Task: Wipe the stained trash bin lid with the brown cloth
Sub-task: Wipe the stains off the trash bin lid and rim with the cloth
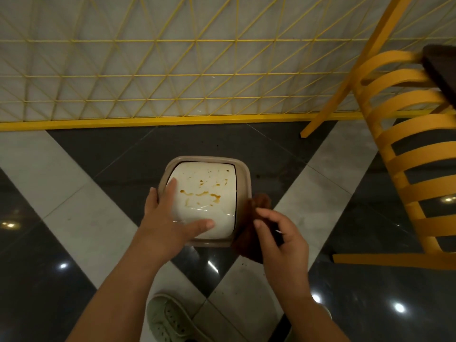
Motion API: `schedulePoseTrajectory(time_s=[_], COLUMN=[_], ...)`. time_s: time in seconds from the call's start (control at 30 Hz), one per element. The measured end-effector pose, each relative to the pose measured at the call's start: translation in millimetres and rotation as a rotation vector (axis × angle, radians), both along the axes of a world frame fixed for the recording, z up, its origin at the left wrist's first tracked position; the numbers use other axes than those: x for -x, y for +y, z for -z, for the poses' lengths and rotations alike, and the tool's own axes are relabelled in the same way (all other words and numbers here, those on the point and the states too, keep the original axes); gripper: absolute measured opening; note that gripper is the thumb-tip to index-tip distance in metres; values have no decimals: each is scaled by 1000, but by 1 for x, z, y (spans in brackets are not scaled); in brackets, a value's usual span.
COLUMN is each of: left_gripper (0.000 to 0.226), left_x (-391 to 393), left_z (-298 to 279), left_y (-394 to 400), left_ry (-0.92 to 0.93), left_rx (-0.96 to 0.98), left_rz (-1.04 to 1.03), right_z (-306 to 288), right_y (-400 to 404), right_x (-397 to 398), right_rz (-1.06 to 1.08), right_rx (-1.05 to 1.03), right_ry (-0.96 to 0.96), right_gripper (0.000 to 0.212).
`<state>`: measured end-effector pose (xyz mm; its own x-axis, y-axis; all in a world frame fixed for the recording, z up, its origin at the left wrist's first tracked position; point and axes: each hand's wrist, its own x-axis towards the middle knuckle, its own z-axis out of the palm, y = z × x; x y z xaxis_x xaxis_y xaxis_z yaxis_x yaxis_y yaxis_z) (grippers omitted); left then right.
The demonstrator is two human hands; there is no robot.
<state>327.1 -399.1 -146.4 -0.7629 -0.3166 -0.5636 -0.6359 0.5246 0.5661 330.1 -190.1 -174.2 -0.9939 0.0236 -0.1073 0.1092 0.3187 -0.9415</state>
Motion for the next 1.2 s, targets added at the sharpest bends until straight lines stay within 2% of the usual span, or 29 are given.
schedulePoseTrajectory(time_s=[0.1,0.17,0.23,0.33,0.37,0.53,0.67,0.77,0.87,0.93,1.07,1.2], left_gripper=[102,99,99,99,99,99,99,100,99,99,102,99], left_x=[2,2,3,4,5,7,6,6,5,6,6,4], left_z=[0,1,0,-1,-1,-3,-1,0,-1,0,2,3], left_y=[4,4,3,4,4,7,8,6,5,5,4,6], left_ry=[12,33,20,-1,1,4,20,22,32,25,21,58], left_rx=[50,51,39,31,28,67,82,62,51,45,34,36], left_rz=[-30,-45,-50,-42,-46,-51,-43,-44,-52,-49,-77,-83], right_z=[8,14,13,7,6,22,23,13,11,12,18,25], right_y=[-12,-18,-25,-30,-31,-30,-31,-37,-42,-44,-35,-26], right_x=[4,14,35,62,60,-3,20,61,88,80,23,8], right_rz=[-285,-349,-275,-136,-123,-266,-395,-320,-122,-60,-198,-503], right_rx=[-287,-370,-369,-252,-237,-377,-464,-450,-273,-208,-286,-422], right_ry=[235,320,275,38,11,196,407,300,54,-17,145,439], right_gripper=[24,26,24,23,24,44,34,27,25,26,34,40])
